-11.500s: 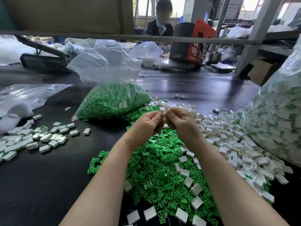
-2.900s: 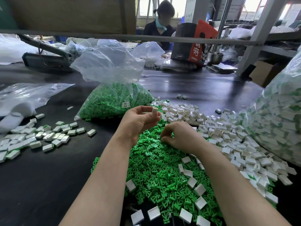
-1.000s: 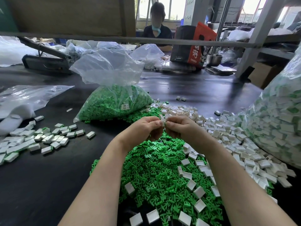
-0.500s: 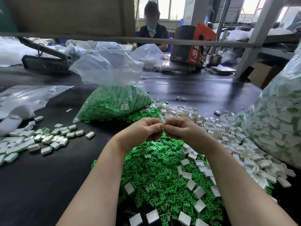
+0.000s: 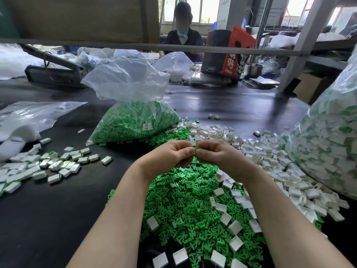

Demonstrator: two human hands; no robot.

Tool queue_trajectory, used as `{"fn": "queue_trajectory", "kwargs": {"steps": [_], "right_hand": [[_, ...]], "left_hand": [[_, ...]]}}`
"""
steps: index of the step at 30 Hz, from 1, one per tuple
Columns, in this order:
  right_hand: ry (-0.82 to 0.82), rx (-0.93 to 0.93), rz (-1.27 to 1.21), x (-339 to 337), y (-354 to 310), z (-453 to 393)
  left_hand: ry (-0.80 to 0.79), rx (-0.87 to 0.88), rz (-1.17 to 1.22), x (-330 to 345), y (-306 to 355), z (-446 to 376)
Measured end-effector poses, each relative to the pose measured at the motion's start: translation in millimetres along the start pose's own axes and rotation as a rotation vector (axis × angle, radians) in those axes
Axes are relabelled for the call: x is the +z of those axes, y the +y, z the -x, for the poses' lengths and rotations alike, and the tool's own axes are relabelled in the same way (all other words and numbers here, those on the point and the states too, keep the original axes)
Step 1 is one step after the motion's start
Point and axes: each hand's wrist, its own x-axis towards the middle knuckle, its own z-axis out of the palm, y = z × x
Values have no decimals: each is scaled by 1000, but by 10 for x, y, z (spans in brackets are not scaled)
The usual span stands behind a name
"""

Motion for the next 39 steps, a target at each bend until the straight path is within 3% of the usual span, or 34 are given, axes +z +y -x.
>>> {"fn": "queue_trajectory", "kwargs": {"steps": [13,21,39], "right_hand": [[186,-79,-105,68,-15,-38],[253,-113,8,89,-14,-92],[55,-76,97,13,-2,-21]], "left_hand": [[160,101,138,77,13,-66],[194,105,180,68,16,-59],[35,13,82,21,-2,-2]]}}
